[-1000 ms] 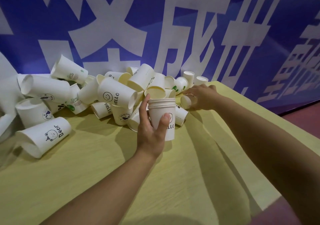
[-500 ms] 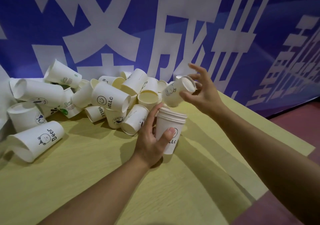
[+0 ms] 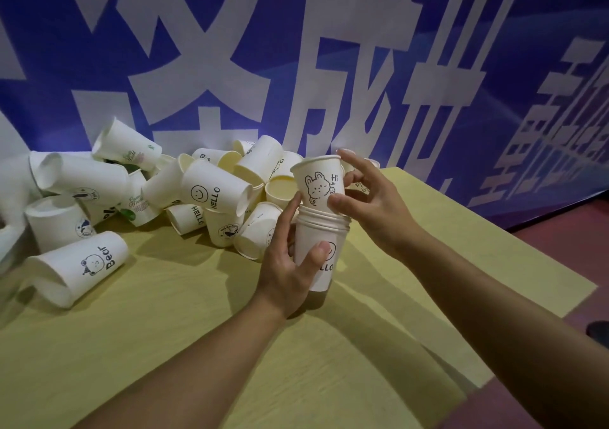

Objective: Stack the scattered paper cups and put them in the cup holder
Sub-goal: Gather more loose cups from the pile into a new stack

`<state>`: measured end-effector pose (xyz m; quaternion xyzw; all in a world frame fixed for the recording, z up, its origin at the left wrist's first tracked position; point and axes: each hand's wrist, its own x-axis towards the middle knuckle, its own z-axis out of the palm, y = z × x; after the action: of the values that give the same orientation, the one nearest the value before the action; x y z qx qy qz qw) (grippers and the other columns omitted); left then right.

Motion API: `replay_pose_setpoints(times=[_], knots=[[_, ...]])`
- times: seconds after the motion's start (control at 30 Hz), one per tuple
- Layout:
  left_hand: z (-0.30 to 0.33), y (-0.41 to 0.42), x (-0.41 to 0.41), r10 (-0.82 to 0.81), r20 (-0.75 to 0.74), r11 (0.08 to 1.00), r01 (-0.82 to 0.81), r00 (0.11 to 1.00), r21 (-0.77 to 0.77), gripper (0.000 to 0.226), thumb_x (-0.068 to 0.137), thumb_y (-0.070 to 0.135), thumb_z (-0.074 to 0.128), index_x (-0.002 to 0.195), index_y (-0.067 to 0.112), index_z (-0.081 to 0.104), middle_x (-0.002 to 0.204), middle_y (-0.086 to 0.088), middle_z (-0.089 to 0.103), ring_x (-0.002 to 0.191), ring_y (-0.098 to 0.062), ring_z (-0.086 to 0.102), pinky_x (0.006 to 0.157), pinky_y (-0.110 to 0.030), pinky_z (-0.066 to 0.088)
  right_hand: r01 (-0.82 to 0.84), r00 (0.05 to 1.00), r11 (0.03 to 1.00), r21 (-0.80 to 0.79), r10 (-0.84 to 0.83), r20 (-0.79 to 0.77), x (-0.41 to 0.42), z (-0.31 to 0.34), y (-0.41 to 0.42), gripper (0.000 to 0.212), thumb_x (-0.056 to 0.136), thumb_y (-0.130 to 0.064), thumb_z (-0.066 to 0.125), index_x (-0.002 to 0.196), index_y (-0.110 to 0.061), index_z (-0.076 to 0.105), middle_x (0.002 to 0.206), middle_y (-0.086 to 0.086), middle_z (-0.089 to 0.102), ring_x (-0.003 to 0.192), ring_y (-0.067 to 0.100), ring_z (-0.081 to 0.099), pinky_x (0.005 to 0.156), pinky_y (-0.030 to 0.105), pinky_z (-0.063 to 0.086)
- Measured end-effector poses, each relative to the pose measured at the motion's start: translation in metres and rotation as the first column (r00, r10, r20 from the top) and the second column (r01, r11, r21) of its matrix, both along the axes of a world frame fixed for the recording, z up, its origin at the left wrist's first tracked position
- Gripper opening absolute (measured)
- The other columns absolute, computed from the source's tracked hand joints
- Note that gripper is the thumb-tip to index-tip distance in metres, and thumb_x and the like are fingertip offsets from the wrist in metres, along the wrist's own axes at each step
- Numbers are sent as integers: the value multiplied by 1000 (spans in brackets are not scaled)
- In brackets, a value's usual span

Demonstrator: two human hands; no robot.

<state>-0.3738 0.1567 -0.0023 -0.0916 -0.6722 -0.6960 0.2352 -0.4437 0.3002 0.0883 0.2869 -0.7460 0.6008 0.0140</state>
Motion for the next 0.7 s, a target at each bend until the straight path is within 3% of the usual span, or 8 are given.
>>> replay_pose_setpoints(times=[0.17, 0.3, 0.37, 0.43, 0.5, 0.6, 0.7], knots=[[-4, 0, -7, 80, -1, 994, -80, 997, 78, 88, 73, 52, 64, 150, 35, 27, 118, -4, 66, 91, -8, 72, 69, -19, 55, 20, 999, 1000, 4, -20, -31, 3, -15, 1, 23, 96, -18, 64, 117, -22, 72, 112, 8, 66, 102, 19, 67, 91, 41, 59], [-5, -1, -9, 100, 11, 993, -101, 995, 55, 83, 72, 57, 62, 146, 48, 27, 118, -2, 64, 90, 0, 69, 69, -14, 52, 49, 997, 999, 18, -47, -63, -2, -23, 5, 22, 100, -15, 57, 107, -24, 76, 102, 0, 71, 98, 16, 66, 86, 34, 59], [-4, -1, -9, 106, 14, 993, -106, 994, 42, 78, 70, 58, 62, 141, 51, 30, 114, -1, 65, 88, 2, 68, 70, -14, 52, 157, 982, 987, 24, -153, -108, -21, -23, 7, 21, 99, -15, 58, 110, -25, 74, 97, -4, 69, 90, 10, 65, 81, 30, 58], [-4, 0, -11, 113, 13, 992, -114, 993, 57, 76, 70, 57, 62, 139, 51, 31, 113, 0, 66, 88, 2, 68, 70, -13, 51, 374, 907, 914, 154, -327, -265, -58, -26, 11, 24, 96, -20, 64, 118, -28, 69, 103, -7, 64, 90, 6, 61, 84, 28, 57], [-3, -3, -13, 115, 25, 991, -116, 993, 73, 76, 70, 57, 63, 138, 52, 32, 114, -1, 66, 88, 1, 69, 69, -14, 51, 558, 815, 774, 299, -443, -373, -101, -29, 15, 35, 93, -23, 69, 128, -29, 64, 122, -4, 56, 107, 11, 56, 97, 30, 51], [-4, -4, -16, 101, 44, 991, -105, 994, 81, 74, 69, 57, 63, 137, 56, 33, 116, -4, 67, 89, 0, 70, 68, -17, 53, 636, 771, 609, 473, -506, -386, -158, -34, 27, 54, 91, -25, 73, 140, -27, 53, 145, 5, 42, 133, 26, 40, 108, 40, 39], [-7, -3, -21, 97, 56, 992, -102, 994, 77, 73, 70, 57, 64, 137, 58, 34, 117, -1, 68, 92, -6, 71, 70, -22, 56, 642, 762, 560, 524, -545, -350, -198, -39, 31, 63, 88, -30, 75, 145, -27, 47, 151, 8, 37, 139, 31, 34, 109, 46, 39]])
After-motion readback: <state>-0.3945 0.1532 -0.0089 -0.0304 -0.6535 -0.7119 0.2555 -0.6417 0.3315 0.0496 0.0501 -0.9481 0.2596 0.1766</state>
